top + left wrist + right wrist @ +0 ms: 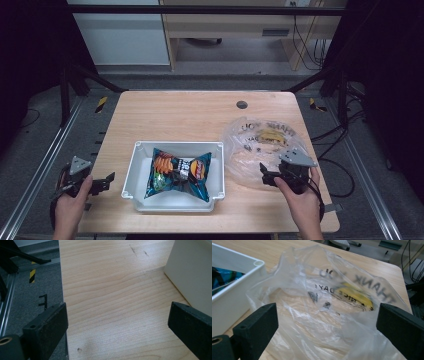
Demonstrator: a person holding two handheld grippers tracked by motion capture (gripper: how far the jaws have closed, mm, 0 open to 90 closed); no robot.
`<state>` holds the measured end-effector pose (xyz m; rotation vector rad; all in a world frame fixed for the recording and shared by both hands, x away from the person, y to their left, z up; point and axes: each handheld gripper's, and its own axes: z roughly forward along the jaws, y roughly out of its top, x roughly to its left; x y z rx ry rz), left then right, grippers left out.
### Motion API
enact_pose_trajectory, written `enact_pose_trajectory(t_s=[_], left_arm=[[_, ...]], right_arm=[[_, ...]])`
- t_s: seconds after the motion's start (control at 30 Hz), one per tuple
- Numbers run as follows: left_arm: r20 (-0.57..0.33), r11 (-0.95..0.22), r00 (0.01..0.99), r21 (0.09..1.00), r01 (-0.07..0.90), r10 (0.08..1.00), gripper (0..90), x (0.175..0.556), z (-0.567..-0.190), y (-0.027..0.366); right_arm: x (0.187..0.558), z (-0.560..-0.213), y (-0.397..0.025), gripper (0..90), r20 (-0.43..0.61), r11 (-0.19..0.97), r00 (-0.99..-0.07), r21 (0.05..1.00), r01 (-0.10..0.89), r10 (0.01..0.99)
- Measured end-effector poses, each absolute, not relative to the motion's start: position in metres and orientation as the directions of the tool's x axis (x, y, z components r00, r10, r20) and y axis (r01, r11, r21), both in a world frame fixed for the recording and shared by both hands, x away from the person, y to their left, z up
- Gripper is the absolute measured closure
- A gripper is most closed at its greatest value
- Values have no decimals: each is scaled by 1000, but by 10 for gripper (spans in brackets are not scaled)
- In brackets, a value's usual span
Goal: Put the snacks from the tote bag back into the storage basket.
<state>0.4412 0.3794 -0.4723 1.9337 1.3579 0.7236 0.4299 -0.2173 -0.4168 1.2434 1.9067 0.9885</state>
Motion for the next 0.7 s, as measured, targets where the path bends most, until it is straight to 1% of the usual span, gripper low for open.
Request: enact_pose_trajectory(t_s=[0.33, 0.57, 0.7], left_arm=[[68, -245, 309, 774, 584, 949, 27, 441, -472, 379], [69, -247, 309, 773, 584, 949, 27, 441, -473, 379], [67, -243, 307, 775, 583, 949, 27, 442, -473, 379]], right_arm=[[431, -432, -238, 45, -99, 230, -283, 847, 479, 954], [432, -443, -248, 45, -76, 203, -264, 843, 498, 962], [432, -448, -251, 43, -62, 195, -269, 842, 503, 961]])
